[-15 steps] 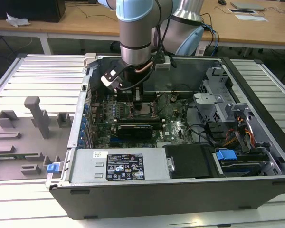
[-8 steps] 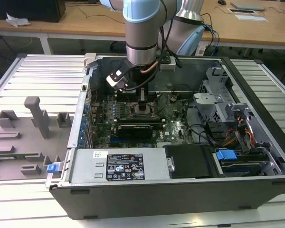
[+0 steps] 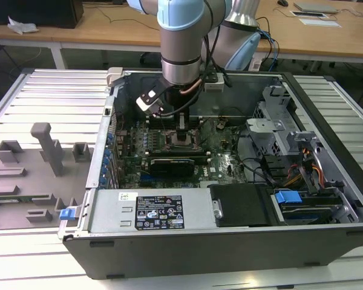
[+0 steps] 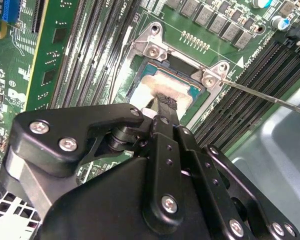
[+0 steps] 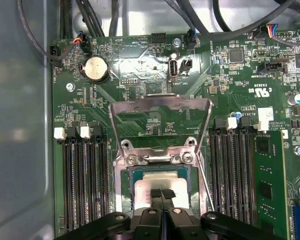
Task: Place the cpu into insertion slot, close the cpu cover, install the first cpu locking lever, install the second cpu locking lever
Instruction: 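Place the cpu into insertion slot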
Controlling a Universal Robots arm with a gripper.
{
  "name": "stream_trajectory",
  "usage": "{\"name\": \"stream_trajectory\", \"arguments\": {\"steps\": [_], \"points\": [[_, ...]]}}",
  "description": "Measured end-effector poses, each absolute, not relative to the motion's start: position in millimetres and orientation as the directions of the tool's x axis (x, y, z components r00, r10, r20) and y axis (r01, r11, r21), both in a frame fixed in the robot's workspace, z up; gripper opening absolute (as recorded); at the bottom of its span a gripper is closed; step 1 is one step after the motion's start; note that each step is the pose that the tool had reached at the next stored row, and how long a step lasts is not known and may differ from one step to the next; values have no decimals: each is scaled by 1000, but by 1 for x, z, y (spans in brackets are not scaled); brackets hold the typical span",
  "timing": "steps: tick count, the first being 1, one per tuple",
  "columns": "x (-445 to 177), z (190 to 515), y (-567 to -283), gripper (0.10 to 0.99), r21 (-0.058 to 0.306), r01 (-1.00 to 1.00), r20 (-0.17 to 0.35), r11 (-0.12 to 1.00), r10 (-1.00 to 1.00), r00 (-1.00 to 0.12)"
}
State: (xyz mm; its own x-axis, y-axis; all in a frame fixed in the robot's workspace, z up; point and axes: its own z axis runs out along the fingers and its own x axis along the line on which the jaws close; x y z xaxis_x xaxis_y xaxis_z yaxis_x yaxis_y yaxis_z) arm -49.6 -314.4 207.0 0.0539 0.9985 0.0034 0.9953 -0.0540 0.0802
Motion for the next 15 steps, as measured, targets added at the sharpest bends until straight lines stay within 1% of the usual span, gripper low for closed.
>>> {"name": "stream_trajectory", "arguments": {"steps": [15], "points": [[-50, 250, -314, 106, 81, 995, -22, -52, 998, 54]]}}
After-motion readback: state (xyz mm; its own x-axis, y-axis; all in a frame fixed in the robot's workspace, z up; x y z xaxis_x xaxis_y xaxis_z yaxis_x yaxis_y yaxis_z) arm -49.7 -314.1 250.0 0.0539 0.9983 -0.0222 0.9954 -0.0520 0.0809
